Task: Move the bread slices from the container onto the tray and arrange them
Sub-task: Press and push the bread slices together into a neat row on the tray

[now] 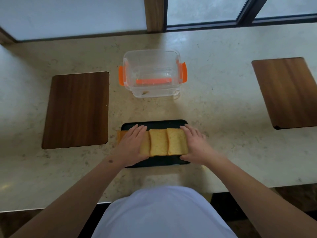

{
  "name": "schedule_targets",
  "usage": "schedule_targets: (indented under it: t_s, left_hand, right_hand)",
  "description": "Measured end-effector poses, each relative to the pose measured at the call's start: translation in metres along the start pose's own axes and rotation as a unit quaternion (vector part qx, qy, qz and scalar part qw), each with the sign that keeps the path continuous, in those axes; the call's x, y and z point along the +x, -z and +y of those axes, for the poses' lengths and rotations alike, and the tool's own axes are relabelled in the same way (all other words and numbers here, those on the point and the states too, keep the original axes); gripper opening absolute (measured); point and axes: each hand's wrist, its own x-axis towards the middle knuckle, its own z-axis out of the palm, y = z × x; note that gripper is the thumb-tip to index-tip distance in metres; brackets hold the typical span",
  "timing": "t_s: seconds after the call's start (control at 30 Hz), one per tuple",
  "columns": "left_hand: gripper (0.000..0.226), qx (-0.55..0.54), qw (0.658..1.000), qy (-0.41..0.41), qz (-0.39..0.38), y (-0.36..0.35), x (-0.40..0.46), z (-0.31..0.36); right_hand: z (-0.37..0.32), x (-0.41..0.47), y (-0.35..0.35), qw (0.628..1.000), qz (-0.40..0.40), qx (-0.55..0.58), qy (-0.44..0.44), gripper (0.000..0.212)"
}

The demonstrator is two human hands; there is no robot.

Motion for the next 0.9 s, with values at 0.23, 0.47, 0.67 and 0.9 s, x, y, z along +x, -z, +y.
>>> schedule_targets:
  t_s: [0.23, 0.47, 0.67, 0.9]
  left_hand:
    - [0.117, 0.005, 1.000, -0.012, -0.019, 0.000, 0.009, 0.014]
    - [0.110, 0.020, 0.999, -0.026, 0.001, -0.005, 0.012, 0.019]
    - [0.111, 0.027, 0.999, -0.025, -0.003, -0.006, 0.015, 0.023]
    - [0.112, 0.035, 0.999, -0.024, 0.002, -0.011, 0.017, 0.022]
  right_hand:
    - [-0.018, 0.022, -0.002, 0.991, -0.041, -0.105, 0.078, 0.127]
    - [-0.020, 0.024, 0.003, 0.988, -0.046, -0.125, 0.076, 0.121]
    - [-0.020, 0.021, 0.001, 0.988, -0.048, -0.131, 0.064, 0.118]
    - [-0.022, 0.021, 0.002, 0.988, -0.049, -0.135, 0.054, 0.118]
